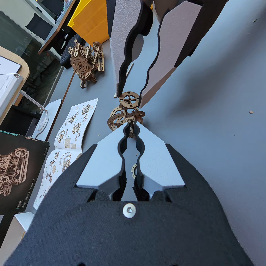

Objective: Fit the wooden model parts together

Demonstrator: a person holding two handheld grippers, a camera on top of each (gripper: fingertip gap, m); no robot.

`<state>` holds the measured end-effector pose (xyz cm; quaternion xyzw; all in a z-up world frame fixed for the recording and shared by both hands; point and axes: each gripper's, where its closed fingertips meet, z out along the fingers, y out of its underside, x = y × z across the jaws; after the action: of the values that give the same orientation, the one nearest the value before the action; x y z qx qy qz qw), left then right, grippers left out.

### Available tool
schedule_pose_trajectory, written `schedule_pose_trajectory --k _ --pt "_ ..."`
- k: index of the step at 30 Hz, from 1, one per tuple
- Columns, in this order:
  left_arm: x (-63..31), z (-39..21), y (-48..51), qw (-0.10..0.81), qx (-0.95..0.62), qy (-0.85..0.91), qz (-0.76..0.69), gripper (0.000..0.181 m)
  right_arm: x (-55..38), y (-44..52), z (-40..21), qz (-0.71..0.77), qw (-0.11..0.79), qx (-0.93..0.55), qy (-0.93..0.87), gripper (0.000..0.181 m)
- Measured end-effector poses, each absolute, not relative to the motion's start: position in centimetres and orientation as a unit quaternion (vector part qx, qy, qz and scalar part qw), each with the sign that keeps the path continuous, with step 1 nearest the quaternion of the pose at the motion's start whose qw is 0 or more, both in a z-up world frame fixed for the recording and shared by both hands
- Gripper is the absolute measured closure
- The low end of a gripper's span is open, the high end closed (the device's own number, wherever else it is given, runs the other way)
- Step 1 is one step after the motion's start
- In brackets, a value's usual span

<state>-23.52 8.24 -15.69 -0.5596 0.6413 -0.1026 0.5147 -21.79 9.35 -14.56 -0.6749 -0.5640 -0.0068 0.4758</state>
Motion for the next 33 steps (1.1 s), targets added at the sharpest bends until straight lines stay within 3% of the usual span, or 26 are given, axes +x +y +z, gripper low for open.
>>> schedule_pose_trajectory --k 1,33 --pt "-23.48 -15.69 8.24 0.515 -0.559 0.642 -0.102 0.178 -21.76 9.4 -14.56 -0.007 0.476 -0.675 -0.564 0.153" --pt "-23.39 -15.57 8.42 0.471 -0.566 0.67 -0.094 0.178 -21.55 9.77 -14.62 0.012 0.488 -0.661 -0.57 0.153"
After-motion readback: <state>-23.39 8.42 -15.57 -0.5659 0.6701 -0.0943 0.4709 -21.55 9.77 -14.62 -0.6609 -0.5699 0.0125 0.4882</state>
